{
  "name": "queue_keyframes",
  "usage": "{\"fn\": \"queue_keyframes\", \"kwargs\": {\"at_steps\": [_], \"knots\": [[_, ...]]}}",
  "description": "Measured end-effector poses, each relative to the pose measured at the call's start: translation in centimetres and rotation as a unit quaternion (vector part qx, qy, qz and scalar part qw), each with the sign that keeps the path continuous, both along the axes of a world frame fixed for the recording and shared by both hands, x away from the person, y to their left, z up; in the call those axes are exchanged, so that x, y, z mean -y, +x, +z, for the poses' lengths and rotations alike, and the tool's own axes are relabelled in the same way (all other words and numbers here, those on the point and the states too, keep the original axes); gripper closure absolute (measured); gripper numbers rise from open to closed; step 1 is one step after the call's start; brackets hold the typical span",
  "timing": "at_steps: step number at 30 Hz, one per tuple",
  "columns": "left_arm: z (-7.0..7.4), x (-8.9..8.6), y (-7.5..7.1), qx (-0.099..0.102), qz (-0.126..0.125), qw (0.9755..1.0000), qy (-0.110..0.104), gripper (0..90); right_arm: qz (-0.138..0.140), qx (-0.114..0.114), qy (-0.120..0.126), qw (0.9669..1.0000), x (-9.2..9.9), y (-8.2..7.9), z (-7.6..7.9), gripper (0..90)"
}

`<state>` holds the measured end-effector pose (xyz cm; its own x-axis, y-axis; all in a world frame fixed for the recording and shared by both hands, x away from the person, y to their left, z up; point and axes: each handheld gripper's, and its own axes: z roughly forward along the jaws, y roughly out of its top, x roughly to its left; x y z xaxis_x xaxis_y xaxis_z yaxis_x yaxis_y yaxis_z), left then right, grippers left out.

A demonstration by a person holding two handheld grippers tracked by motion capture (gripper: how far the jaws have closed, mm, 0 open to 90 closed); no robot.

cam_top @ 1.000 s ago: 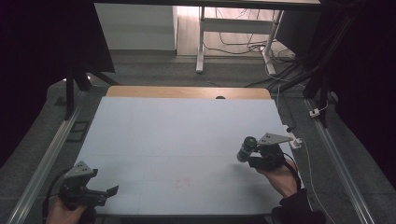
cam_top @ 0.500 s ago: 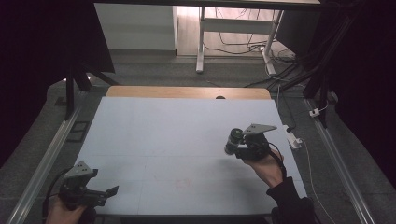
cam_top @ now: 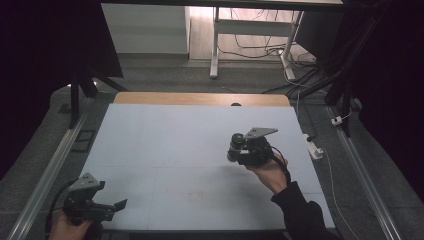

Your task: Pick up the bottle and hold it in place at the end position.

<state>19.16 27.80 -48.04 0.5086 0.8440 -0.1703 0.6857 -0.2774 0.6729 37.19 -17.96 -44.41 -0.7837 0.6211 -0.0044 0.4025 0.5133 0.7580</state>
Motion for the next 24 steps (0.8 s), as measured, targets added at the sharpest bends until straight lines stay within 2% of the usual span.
{"fn": "queue_keyframes", "kwargs": {"at_steps": [4,10,14,24], "knots": [[0.0,0.0,0.0,0.000,0.000,1.0000,0.000,0.0,0.000,0.005,-0.002,1.0000,-0.9,0.7,-0.3,52.4],[0.0,-0.1,0.0,0.001,0.000,1.0000,-0.004,0.0,0.003,0.001,0.001,1.0000,-2.3,1.7,-0.7,52.4],[0.0,-0.1,0.0,0.001,0.000,1.0000,-0.004,0.0,0.013,0.001,-0.001,0.9999,-4.1,2.4,-1.0,52.4],[0.0,-0.1,0.0,0.000,-0.001,1.0000,-0.003,0.0,0.035,-0.002,-0.013,0.9993,-7.1,3.3,-2.3,52.4]]}}
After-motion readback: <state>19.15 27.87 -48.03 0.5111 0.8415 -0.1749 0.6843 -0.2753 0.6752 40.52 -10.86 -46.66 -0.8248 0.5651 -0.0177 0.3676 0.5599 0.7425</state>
